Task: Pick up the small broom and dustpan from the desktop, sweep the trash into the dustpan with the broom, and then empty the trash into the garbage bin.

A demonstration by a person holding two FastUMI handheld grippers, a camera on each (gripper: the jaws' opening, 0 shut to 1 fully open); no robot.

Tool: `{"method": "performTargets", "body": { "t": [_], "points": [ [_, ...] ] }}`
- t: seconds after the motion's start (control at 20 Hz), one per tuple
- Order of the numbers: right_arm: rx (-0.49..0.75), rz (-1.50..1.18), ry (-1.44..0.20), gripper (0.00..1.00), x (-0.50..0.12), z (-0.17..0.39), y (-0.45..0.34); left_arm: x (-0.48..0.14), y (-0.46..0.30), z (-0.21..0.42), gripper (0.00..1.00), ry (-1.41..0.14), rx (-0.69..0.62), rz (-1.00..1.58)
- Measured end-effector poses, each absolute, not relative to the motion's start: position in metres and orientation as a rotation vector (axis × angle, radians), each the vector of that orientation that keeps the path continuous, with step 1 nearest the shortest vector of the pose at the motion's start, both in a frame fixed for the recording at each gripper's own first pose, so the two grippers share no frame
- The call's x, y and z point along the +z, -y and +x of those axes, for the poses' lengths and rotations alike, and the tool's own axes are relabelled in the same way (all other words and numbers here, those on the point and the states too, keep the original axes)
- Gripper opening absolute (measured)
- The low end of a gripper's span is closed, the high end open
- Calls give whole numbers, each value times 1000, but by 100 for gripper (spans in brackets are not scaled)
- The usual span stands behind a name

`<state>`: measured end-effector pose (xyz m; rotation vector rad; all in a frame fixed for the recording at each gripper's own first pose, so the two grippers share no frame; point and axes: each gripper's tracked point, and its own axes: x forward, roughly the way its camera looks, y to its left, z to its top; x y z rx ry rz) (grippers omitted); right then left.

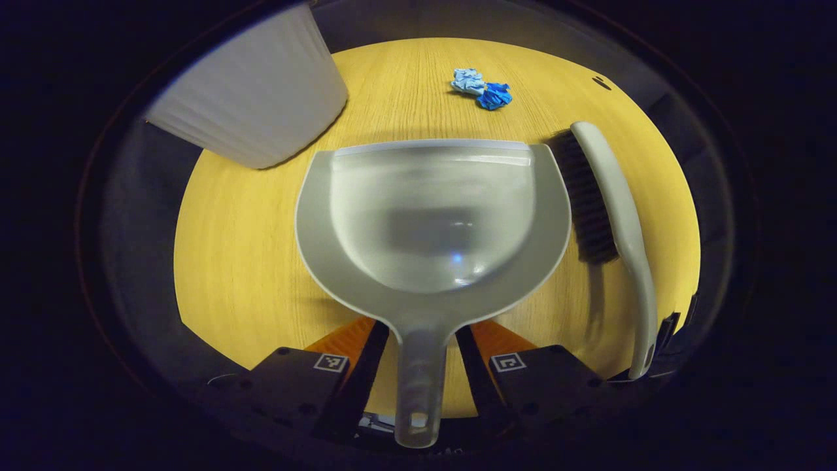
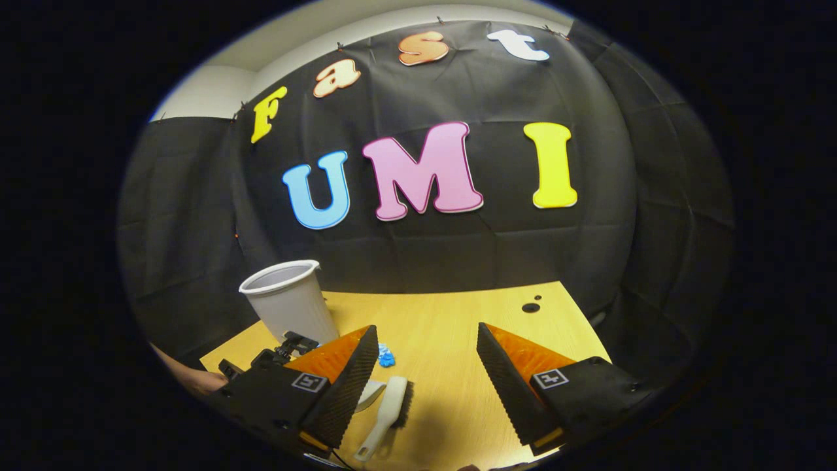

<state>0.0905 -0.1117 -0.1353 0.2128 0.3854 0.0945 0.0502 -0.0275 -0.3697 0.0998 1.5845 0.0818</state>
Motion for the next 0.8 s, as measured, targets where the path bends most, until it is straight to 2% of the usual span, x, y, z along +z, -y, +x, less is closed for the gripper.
{"method": "performTargets", "body": {
  "t": [0.1, 0.25, 0.3, 0.4, 0.6, 0.8],
  "points": [
    [70, 193, -427, 98, -146, 85, 99, -371, 31, 58, 54, -1584, 32, 82],
    [39, 142, -551, 98, -173, 77, 75, -371, 29, 58, 34, -1606, 3, 71],
    [27, 118, -608, 98, -183, 74, 69, -373, 28, 57, 31, -1606, -20, 66],
    [8, 93, -697, 98, -201, 64, 56, -370, 25, 56, 30, -1591, -83, 60],
    [61, 94, -1022, 98, -258, 25, 14, -369, 18, 54, 31, -1558, -180, -3],
    [72, -25, -1263, 100, -321, 10, 4, -370, 14, 49, 30, -1512, -237, -25]
  ]
}}
